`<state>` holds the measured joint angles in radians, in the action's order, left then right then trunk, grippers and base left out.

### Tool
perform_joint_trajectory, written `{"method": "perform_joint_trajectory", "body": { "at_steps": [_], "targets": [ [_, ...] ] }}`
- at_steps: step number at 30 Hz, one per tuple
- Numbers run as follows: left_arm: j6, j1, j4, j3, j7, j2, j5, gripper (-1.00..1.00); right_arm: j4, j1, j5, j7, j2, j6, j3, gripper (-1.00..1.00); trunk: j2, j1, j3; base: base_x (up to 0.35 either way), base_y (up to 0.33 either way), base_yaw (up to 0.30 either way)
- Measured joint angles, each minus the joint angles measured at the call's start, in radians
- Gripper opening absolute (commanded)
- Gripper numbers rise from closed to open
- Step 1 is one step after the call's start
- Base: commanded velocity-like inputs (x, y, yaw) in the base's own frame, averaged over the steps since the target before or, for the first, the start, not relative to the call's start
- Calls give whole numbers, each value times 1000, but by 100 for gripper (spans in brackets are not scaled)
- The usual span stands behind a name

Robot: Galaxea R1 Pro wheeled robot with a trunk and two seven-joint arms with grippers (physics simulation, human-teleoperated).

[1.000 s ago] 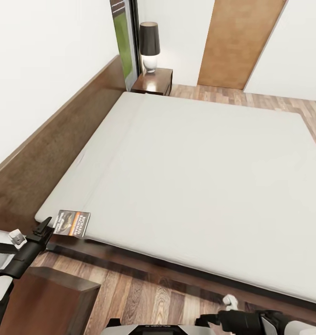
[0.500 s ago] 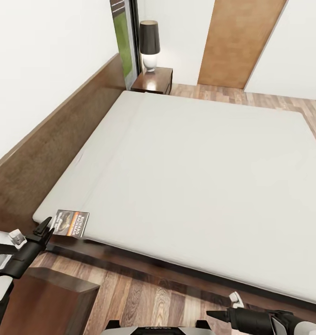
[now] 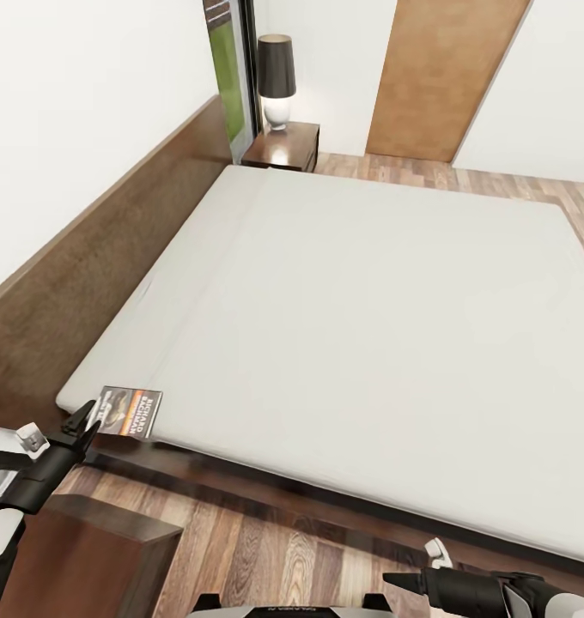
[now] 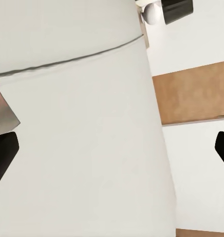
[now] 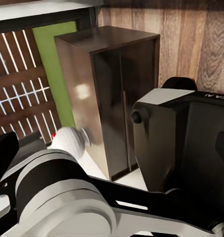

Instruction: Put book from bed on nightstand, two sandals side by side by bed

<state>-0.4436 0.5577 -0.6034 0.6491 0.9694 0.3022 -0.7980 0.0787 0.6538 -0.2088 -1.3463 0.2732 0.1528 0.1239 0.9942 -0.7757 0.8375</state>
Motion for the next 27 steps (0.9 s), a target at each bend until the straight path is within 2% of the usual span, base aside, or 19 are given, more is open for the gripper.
{"method": "perform_joint_trajectory", "body": {
  "at_steps": [27],
  "targets": [
    [0, 0, 0, 0, 0, 0, 0, 100, 0, 0, 0, -1, 0, 1, 0, 100, 189, -104, 85, 0, 0, 0]
  ]
}}
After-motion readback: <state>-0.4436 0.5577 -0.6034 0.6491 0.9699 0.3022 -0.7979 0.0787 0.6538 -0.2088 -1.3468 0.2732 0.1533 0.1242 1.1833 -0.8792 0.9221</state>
